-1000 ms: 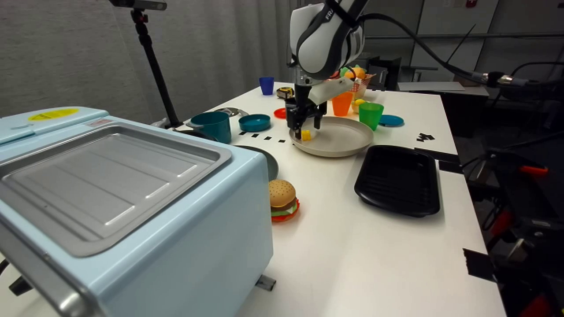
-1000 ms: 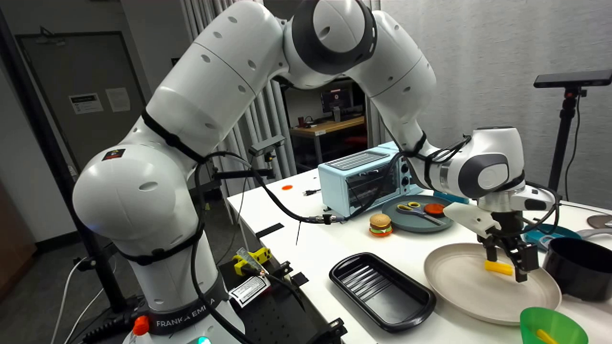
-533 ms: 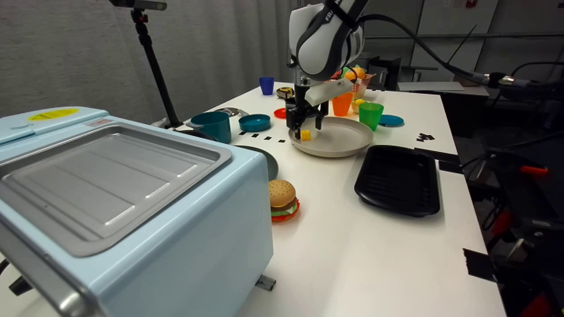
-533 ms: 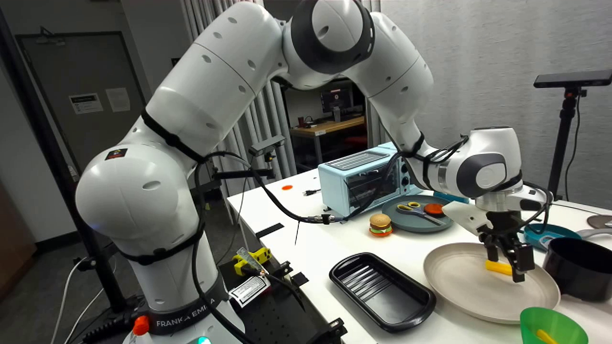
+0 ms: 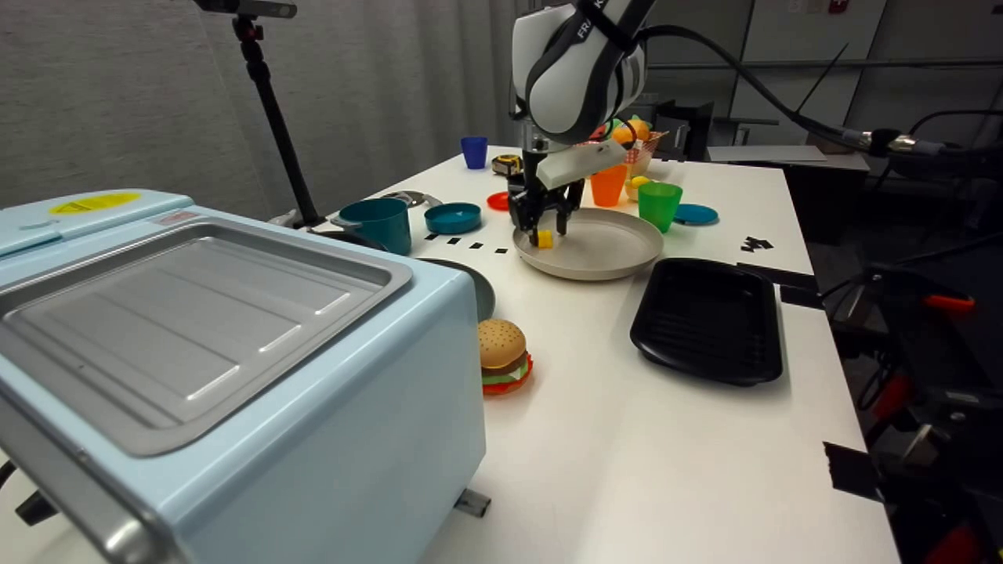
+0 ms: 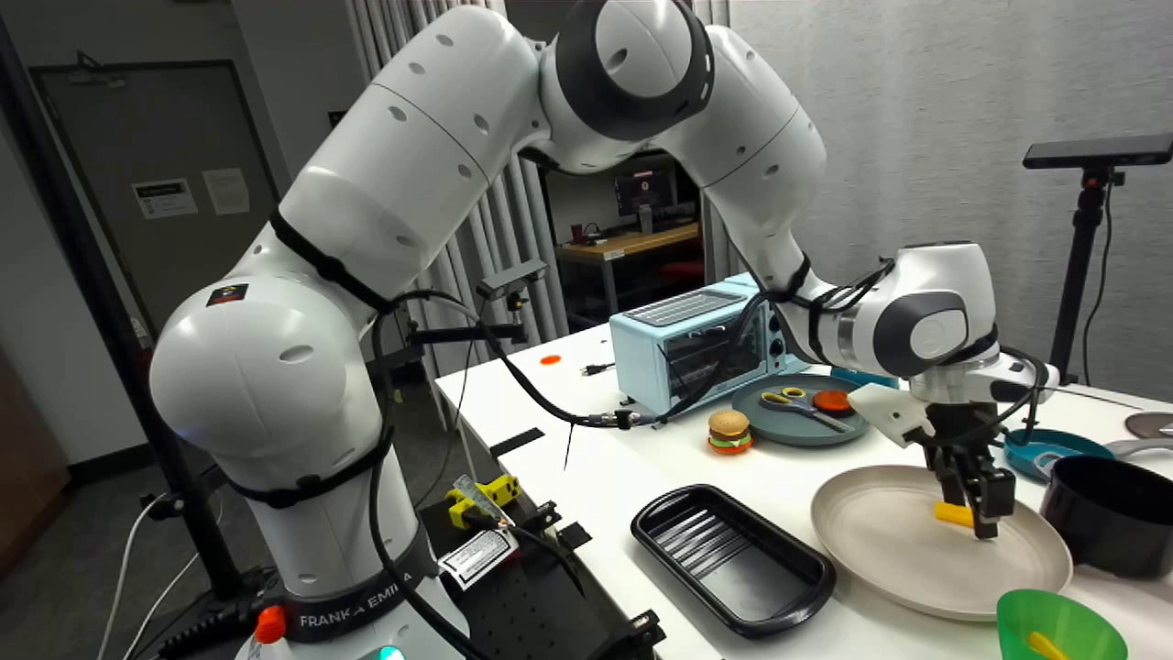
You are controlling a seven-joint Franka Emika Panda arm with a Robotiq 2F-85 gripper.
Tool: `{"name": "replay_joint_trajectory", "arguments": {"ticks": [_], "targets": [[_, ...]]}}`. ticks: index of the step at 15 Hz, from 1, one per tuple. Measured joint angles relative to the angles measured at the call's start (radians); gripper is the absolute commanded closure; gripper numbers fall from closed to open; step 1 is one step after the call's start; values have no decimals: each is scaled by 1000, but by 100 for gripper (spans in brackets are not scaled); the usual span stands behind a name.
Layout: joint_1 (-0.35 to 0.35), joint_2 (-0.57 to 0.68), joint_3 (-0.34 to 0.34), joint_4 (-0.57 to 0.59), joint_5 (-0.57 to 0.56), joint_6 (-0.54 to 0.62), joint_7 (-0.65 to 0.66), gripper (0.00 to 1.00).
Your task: Put the chips in the green cup
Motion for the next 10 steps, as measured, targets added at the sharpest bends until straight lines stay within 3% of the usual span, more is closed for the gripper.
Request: {"name": "replay_joint_trajectory", "arguments": {"ticks": [1,5,10], "targets": [[0,0,0,0,0,0,8,67],[0,0,-1,0,0,1,23,96],[0,-4,-6,0,0,1,24,93]]}}
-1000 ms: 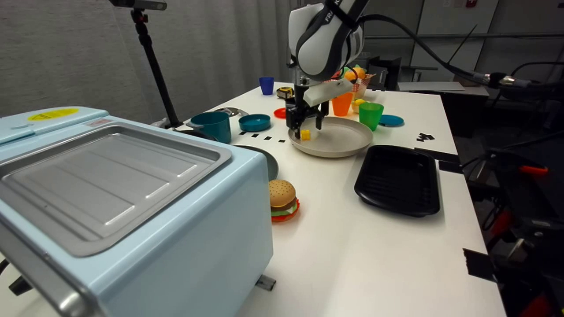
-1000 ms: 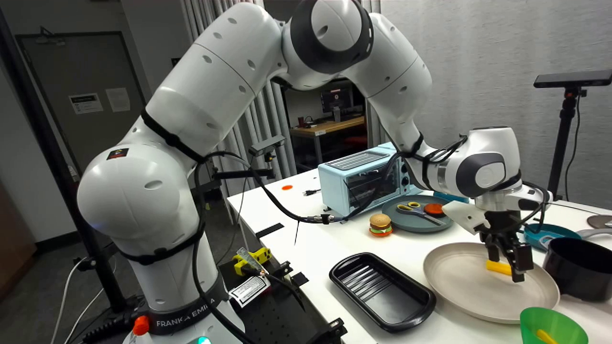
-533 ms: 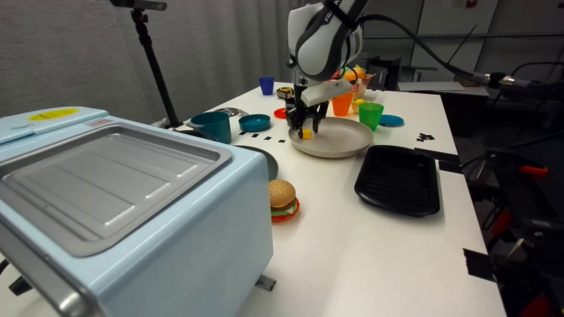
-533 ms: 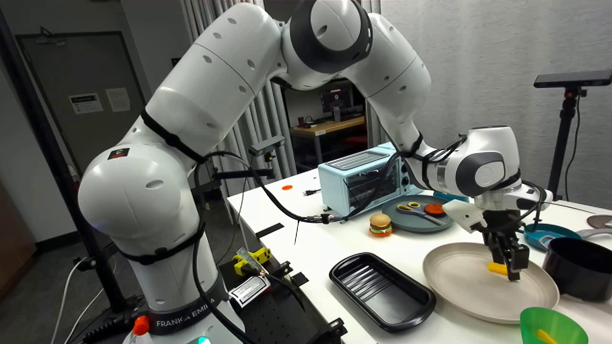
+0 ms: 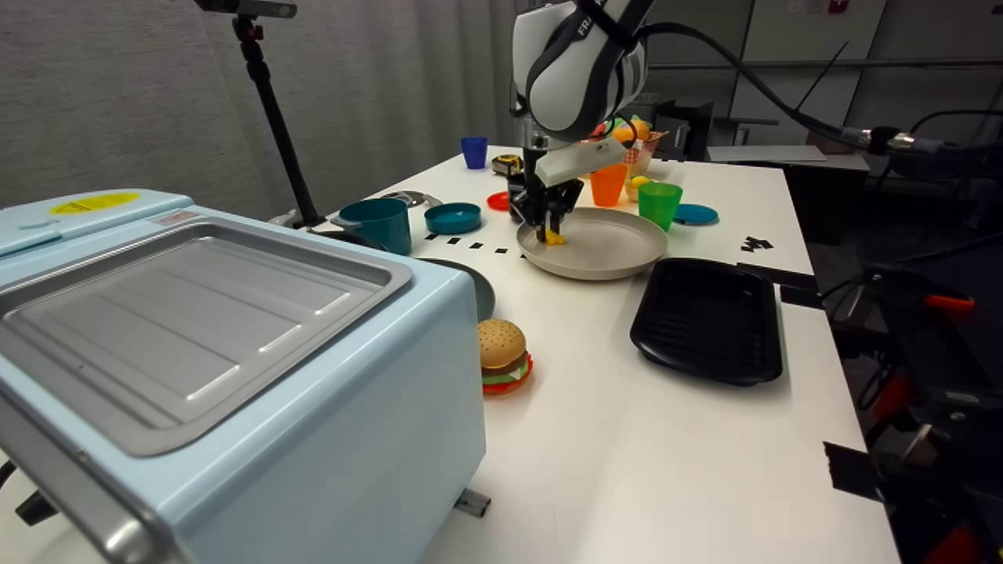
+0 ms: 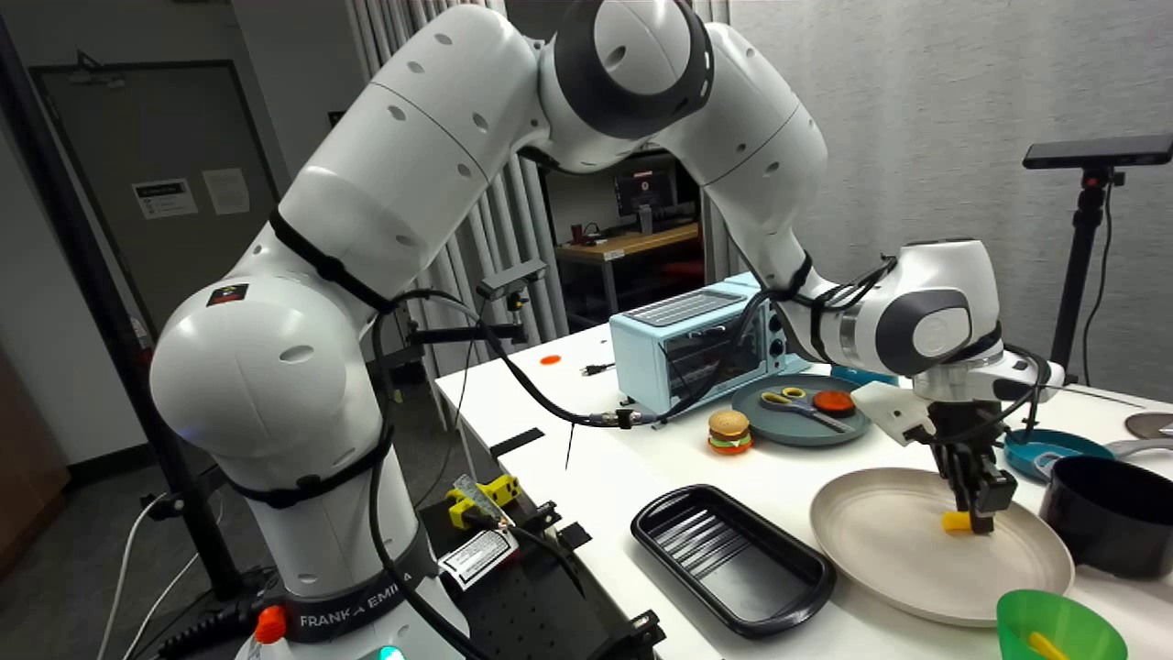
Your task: Put the chips in the green cup
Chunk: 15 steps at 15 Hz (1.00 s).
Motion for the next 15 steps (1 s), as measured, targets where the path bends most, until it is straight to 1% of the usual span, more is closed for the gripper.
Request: {"name": "replay_joint_trajectory", "arguments": {"ticks": [8,11,15], "targets": [[10,-27,0,-15,-1,0,-22,93],[23,-67,-9,-49,-11,0,-36,93],[32,-135,-34,-122,-44,0,-54,93]]}}
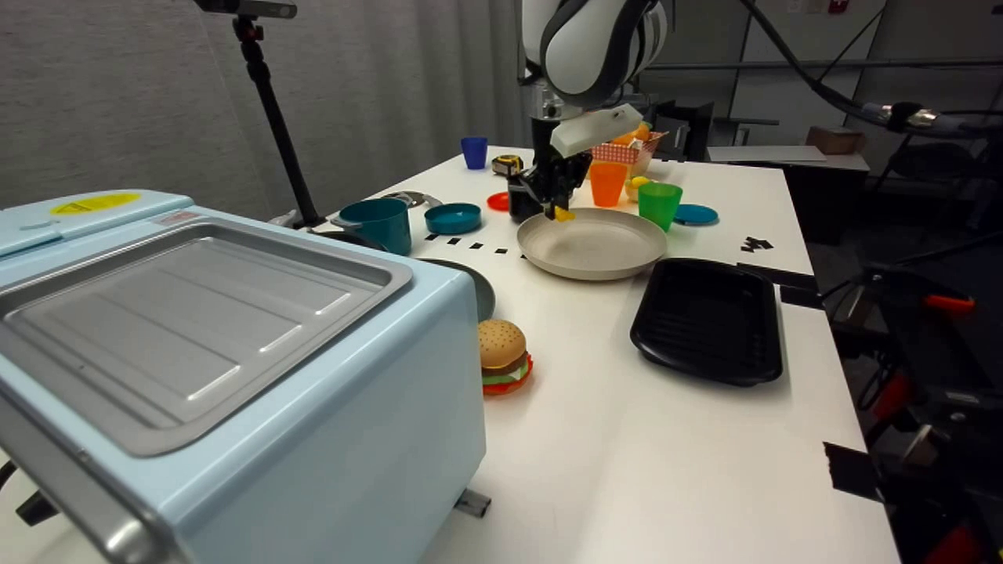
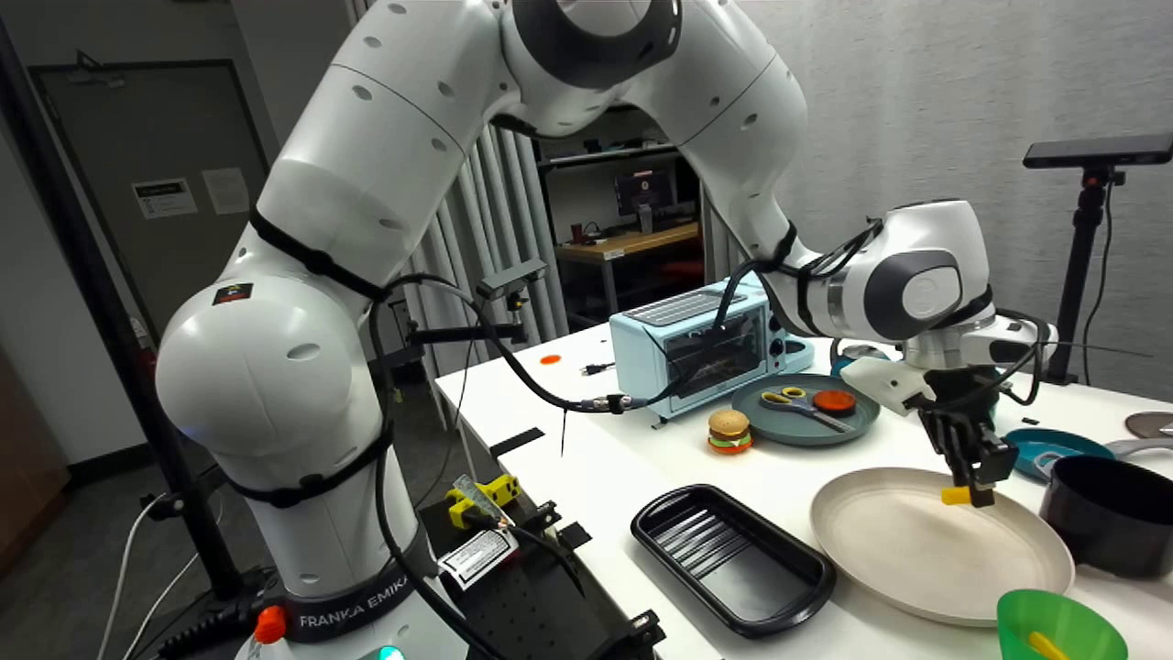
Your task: Put the chips in the green cup
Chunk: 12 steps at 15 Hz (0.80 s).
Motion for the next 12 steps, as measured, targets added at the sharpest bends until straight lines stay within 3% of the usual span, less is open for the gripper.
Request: {"name": "replay_joint_trajectory", "arguments": {"ticks": [12], "targets": [[1,-201,-136,-219,-166,2,-5,93]]}}
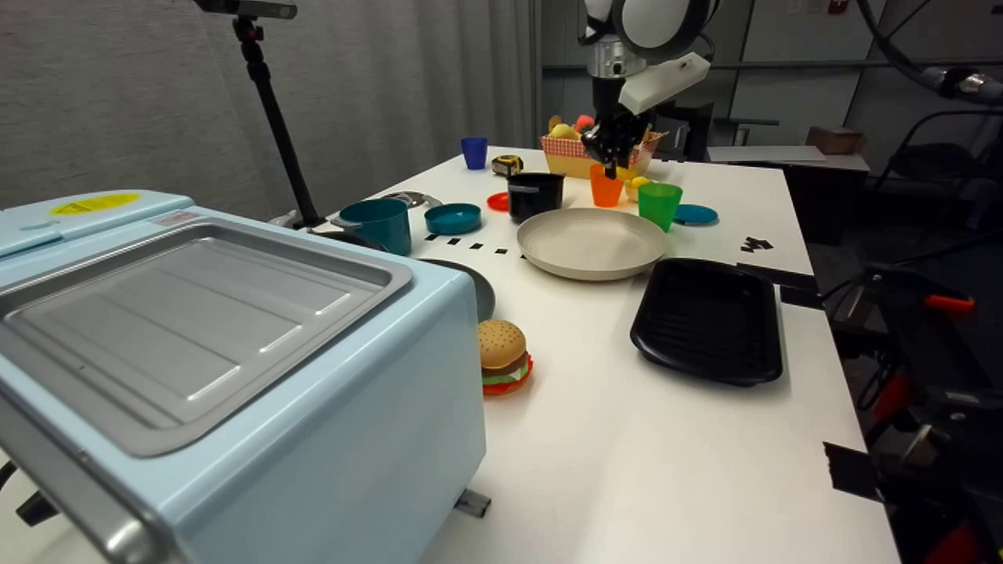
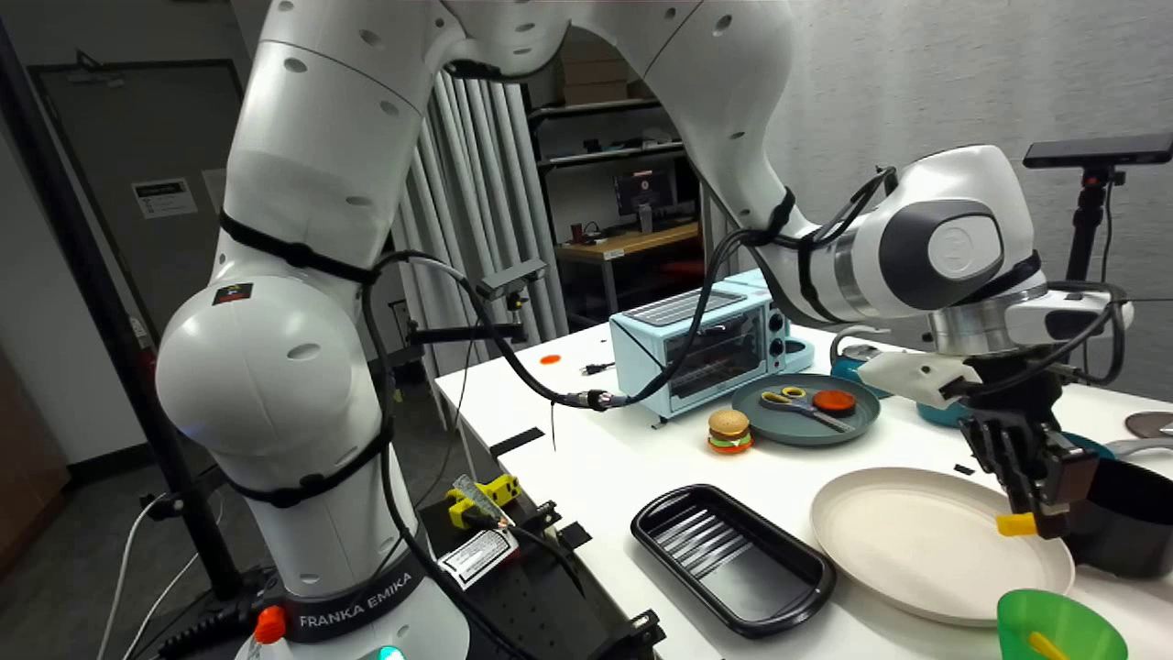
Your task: Put the chips in the green cup
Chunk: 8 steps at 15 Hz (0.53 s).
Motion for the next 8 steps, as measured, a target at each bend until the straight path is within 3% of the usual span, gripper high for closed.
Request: {"name": "replay_joint_trajectory", "arguments": {"ticks": [8], "targets": [[-1,-27,-63,-54,-82,0,0,93]]}}
